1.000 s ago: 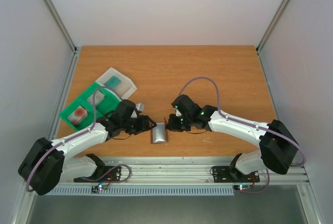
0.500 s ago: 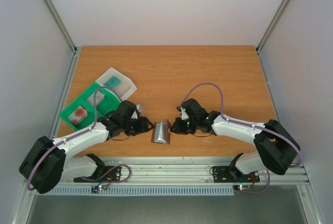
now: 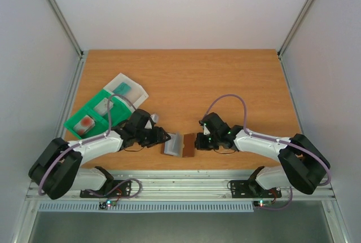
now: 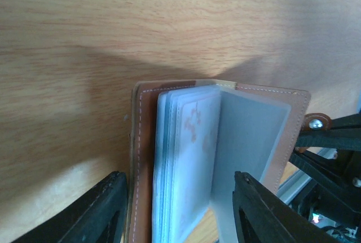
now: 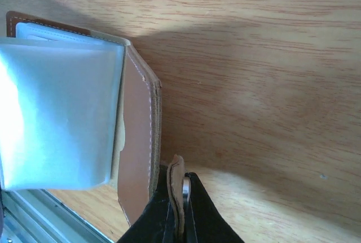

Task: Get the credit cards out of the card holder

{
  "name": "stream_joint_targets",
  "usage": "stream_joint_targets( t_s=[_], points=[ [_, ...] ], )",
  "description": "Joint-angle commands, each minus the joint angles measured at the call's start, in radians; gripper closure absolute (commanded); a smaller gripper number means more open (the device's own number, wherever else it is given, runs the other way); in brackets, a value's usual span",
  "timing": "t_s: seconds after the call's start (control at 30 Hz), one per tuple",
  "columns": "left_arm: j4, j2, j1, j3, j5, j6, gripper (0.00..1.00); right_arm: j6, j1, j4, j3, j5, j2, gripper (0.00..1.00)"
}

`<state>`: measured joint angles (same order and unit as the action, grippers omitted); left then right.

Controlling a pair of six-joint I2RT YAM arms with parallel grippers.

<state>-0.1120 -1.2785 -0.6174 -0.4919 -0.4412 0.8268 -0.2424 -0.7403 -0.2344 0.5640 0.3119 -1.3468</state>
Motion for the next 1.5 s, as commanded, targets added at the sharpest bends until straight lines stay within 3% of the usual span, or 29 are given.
stream_joint_targets(
  t_s=[0.0, 0.3, 0.63, 0.77, 0.9, 1.07, 1.27, 1.47],
  points=[
    [0.101, -0.058, 0.002, 0.010, -0.028, 0.002, 0.48, 0.020, 0.004, -0.043, -0.013, -0.066, 0.010, 0.96],
    [0.064, -0.029, 0.002, 0.010, 0.010, -0.015, 0.49, 0.026, 0.004, -0.073, -0.030, -0.116, 0.026, 0.96],
    [0.206, -0.113, 0.001, 0.030, -0.065, 0.027, 0.52, 0.025, 0.005, -0.065, -0.035, -0.112, 0.020, 0.96],
    [0.263, -0.136, 0.001, 0.032, -0.098, 0.052, 0.61, 0.024, 0.004, -0.065, -0.038, -0.113, 0.020, 0.95],
    [0.301, -0.150, -0.003, 0.039, -0.114, 0.074, 0.83, 0.021, 0.004, -0.075, -0.034, -0.107, 0.022, 0.94],
    [0.309, -0.122, -0.017, 0.040, -0.123, 0.090, 0.99, 0.017, 0.005, -0.158, -0.004, -0.098, 0.082, 0.86],
    [0.305, -0.111, -0.038, 0.038, -0.106, 0.111, 1.00, 0.019, 0.000, -0.282, 0.103, -0.027, 0.132, 0.65],
    [0.337, -0.103, -0.050, 0.065, -0.080, 0.138, 1.00, -0.028, -0.036, -0.336, 0.188, 0.006, 0.203, 0.54]
  ],
)
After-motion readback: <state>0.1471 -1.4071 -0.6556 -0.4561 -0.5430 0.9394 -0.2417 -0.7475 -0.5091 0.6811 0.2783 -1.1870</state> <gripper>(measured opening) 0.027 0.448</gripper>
